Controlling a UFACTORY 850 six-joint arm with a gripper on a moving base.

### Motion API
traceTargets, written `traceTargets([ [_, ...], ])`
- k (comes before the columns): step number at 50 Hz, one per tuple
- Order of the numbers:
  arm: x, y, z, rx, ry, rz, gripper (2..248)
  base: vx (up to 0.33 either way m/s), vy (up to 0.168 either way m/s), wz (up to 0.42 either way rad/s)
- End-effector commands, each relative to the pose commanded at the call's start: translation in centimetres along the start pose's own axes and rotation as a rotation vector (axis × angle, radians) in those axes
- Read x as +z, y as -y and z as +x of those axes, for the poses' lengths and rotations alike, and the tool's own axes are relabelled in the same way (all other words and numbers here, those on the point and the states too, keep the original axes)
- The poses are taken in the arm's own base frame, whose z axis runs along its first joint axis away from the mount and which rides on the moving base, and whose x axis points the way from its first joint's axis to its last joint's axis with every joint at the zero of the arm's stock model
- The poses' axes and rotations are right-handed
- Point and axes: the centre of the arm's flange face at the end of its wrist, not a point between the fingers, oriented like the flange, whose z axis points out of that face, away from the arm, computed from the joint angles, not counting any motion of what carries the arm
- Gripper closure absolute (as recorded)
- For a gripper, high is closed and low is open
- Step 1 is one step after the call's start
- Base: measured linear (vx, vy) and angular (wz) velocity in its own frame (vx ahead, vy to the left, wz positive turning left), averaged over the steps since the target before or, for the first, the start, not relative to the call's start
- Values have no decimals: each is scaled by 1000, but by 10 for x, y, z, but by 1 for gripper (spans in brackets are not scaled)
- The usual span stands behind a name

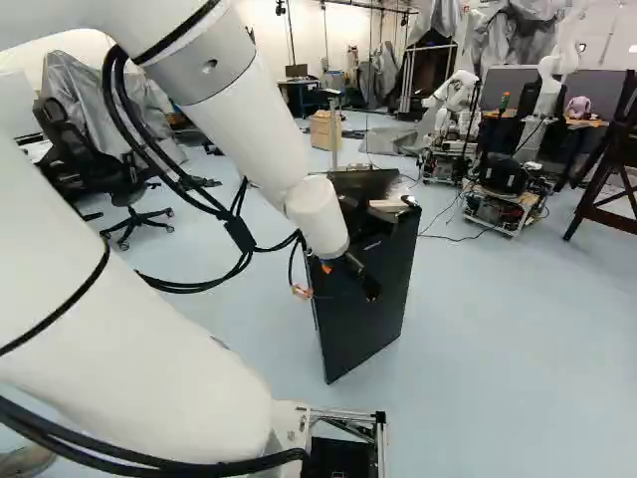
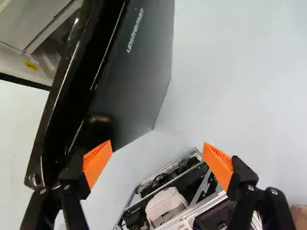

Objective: Grab a drink from the fridge

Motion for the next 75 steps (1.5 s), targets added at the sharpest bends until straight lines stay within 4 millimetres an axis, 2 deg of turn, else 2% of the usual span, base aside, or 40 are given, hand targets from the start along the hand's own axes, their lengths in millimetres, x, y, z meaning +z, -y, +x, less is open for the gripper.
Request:
traceTargets([
  [43, 10, 61, 19, -229, -24, 56, 3, 0, 0, 0],
  [75, 18, 90, 35, -321, -44, 79, 3, 0, 0, 0],
])
